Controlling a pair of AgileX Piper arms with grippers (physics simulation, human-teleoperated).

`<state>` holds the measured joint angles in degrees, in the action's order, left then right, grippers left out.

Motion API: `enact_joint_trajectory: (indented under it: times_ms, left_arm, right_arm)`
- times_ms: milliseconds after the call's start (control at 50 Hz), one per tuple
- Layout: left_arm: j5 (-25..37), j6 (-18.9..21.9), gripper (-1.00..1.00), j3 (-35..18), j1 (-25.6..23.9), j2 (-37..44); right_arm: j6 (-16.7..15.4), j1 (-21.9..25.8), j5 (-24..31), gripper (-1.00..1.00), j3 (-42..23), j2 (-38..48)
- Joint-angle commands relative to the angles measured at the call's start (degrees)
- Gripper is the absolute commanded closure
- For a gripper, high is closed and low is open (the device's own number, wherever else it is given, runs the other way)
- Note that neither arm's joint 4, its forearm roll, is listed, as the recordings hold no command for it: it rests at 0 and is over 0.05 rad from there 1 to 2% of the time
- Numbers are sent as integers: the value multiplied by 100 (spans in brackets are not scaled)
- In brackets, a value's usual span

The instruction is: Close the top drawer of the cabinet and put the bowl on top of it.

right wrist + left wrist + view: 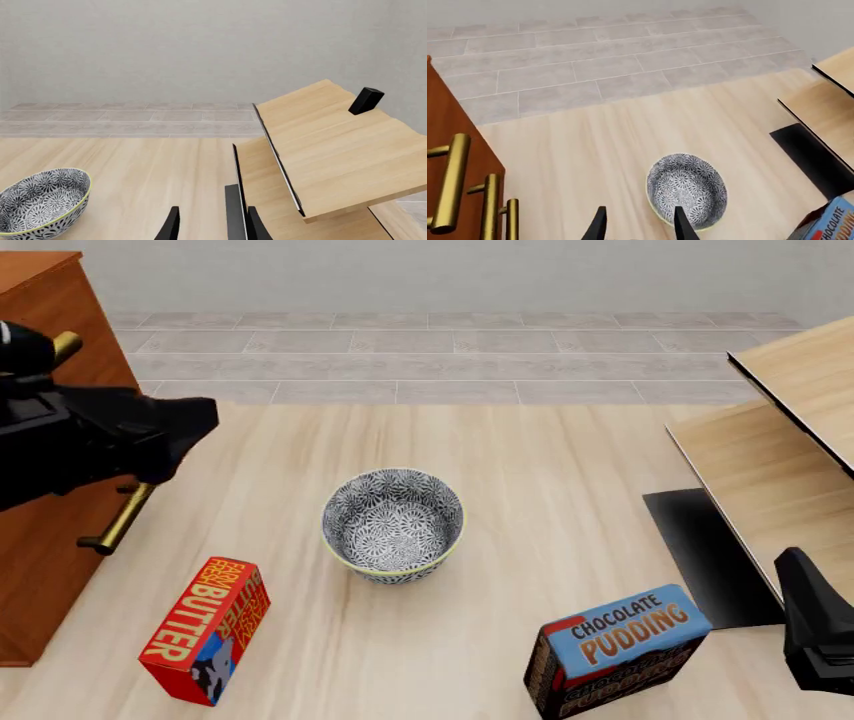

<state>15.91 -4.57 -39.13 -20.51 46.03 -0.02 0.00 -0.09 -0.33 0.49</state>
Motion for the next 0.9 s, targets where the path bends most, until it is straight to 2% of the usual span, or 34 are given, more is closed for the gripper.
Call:
enact_joint_trajectory:
  times_ms: [20, 80, 400, 900]
  left_arm:
    - [219, -30, -100, -400, -182, 607]
    - [251, 118, -100, -494, -228, 694]
    - [292, 184, -100, -720, -157, 1132]
    - [107, 138, -100, -904, -146, 1865]
  right_arm:
    - [0, 0, 1, -100, 6, -8]
    - [0, 0, 1, -100, 6, -7]
    - [1, 1, 1, -100, 6, -8]
    - [0, -1, 1, -100, 6, -7]
